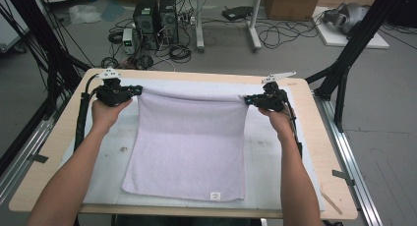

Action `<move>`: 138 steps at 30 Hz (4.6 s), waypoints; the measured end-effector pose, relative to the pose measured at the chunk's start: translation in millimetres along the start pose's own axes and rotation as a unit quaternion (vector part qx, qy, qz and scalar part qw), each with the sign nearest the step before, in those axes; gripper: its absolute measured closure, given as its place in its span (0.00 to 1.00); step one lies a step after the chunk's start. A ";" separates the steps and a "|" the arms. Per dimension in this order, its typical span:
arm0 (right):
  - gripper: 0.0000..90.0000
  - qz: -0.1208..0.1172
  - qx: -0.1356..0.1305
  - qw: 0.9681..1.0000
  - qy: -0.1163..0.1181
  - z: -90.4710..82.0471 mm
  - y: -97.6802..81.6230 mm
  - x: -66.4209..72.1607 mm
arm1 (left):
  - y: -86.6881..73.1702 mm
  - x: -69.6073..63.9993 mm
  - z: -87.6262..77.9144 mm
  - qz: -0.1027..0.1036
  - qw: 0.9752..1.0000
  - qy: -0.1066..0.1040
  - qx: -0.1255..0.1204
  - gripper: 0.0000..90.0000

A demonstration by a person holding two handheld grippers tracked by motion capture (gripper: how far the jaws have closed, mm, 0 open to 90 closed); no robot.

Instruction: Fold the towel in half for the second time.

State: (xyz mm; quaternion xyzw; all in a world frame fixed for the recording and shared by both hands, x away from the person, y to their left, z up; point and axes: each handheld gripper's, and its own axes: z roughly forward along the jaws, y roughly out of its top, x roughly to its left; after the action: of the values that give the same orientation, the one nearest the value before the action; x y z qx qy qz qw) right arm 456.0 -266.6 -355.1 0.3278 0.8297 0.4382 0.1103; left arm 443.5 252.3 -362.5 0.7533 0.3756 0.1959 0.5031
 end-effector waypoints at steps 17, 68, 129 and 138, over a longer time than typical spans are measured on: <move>0.95 -0.036 -0.024 0.995 0.085 -42.1 -71.4 79.6 | -93.3 -54.3 -88.5 0.025 0.996 -0.087 -0.014 0.95; 0.76 -0.099 0.012 0.986 0.137 -51.4 -126.1 156.6 | -120.4 -119.3 -122.8 0.114 0.981 -0.137 0.079 0.65; 0.74 -0.114 0.047 0.972 0.201 -28.2 -136.0 196.3 | -147.1 -142.5 -115.5 0.148 0.962 -0.182 0.139 0.80; 0.95 -0.142 0.079 0.966 0.200 -13.1 -141.2 201.6 | -142.7 -142.6 -116.5 0.153 0.964 -0.178 0.128 0.97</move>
State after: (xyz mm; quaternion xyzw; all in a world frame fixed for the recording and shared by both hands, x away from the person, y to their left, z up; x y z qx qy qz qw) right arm 233.3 -202.7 -439.2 0.1201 0.9047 0.4080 -0.0225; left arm 221.1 244.9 -431.3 0.8824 0.1825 0.0837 0.4255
